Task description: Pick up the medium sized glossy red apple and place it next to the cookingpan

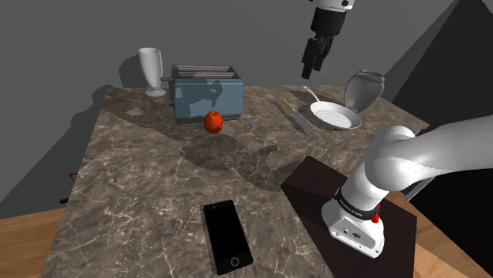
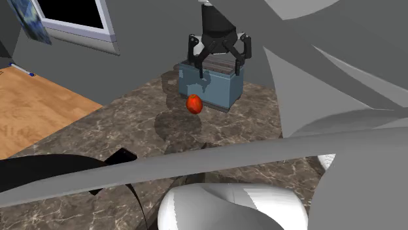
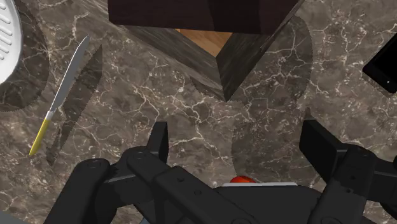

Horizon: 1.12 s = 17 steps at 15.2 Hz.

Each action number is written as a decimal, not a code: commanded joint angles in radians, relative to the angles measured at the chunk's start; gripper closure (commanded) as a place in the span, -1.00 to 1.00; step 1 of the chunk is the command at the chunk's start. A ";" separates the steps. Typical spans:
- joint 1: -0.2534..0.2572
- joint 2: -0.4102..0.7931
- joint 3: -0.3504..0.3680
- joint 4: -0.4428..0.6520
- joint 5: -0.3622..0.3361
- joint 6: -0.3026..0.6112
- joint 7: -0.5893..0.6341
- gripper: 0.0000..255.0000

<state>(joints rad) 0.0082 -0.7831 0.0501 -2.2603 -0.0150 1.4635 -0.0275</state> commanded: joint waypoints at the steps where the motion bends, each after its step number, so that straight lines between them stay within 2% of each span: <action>1: 0.000 0.000 0.000 0.000 0.000 0.000 0.000 -1.00; 9: -0.006 0.204 0.044 -0.036 0.050 0.245 0.093 -1.00; 17: -0.011 0.464 0.083 0.018 0.076 0.461 0.178 -1.00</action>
<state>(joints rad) -0.0013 -0.3612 0.1279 -2.2598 0.0595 1.8963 0.1388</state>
